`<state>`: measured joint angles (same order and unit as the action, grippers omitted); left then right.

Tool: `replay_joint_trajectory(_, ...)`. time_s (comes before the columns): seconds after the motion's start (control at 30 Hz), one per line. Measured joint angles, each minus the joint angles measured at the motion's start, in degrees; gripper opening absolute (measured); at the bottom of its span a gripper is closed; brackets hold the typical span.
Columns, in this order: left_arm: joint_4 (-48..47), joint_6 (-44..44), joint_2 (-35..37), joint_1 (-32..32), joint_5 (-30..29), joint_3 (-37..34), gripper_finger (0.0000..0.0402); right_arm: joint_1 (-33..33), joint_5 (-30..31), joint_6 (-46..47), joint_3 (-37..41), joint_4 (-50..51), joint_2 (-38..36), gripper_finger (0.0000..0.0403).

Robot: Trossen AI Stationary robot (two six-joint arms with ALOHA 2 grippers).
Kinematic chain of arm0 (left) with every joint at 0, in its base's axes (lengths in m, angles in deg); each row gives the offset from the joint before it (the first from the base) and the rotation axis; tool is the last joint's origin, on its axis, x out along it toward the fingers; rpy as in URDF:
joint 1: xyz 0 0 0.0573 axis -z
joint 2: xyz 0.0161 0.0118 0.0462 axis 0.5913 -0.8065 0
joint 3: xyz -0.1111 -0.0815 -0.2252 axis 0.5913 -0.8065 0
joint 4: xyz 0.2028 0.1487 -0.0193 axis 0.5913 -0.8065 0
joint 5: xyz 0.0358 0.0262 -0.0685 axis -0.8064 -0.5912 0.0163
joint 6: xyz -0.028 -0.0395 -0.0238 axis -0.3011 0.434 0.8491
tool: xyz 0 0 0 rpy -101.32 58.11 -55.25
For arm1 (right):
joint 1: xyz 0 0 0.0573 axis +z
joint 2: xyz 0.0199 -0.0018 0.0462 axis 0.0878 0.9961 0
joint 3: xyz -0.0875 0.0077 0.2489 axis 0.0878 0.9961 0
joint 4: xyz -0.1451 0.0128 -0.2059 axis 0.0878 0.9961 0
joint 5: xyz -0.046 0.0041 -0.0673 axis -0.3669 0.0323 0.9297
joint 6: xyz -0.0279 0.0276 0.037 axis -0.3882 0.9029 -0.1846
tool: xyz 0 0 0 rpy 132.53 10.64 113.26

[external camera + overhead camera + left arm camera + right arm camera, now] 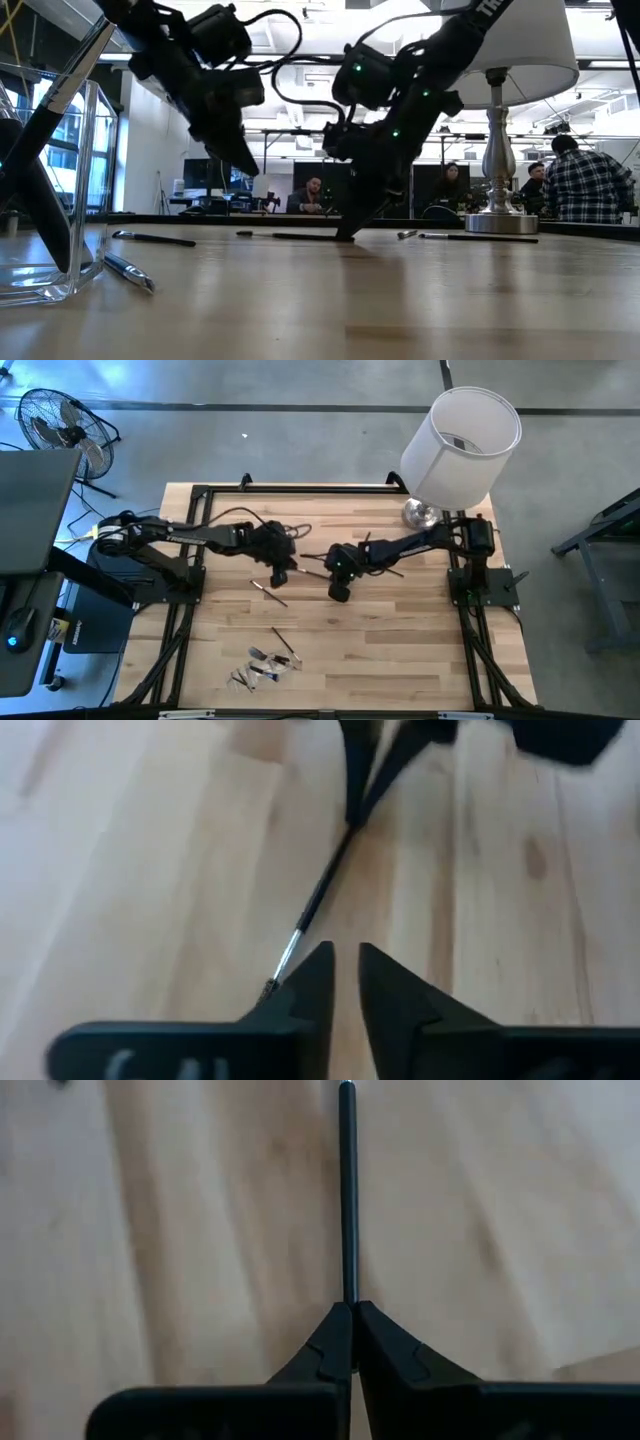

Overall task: Pick & Place Makeup Supplies
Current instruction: Put the silver makeup brush into the transparent organizer

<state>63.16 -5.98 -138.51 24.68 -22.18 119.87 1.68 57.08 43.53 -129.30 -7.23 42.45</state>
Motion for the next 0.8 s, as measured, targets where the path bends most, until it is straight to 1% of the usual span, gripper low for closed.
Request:
replay_joint_trajectory(0.07, 0.2, -0.4, -1.2, 1.1, -1.2, 0.0, 0.0073, 0.4, -0.6, 0.0, 0.1, 1.0, -0.4, 0.0002)
replay_joint_trajectory(0.17, -0.1, -0.4, -3.1, 2.2, -4.7, 0.0, 0.0109, 0.9, -0.7, 0.0, 0.2, 1.6, -0.8, 0.0001)
replay_joint_trajectory(0.3, 0.0, -1.4, -5.2, 3.8, -7.6, 0.0, 0.0140, 1.6, -0.1, 0.0, 0.3, 1.7, -0.8, 0.0001)
replay_joint_trajectory(0.5, 0.1, -6.3, -9.4, 5.8, -10.6, 0.0, 0.0146, 1.9, 0.4, 0.3, 0.3, 1.6, -0.8, 0.0001)
replay_joint_trajectory(0.67, 0.2, -6.8, -11.8, 6.1, -15.0, 0.0, 0.0146, 1.9, 0.4, 1.5, 0.3, 1.2, -0.8, 0.0001)
replay_joint_trajectory(0.8, 0.6, -8.5, -13.0, 6.0, -15.3, 0.1, 0.0144, 2.2, 0.7, 1.6, 0.3, 0.9, -0.8, 0.0002)
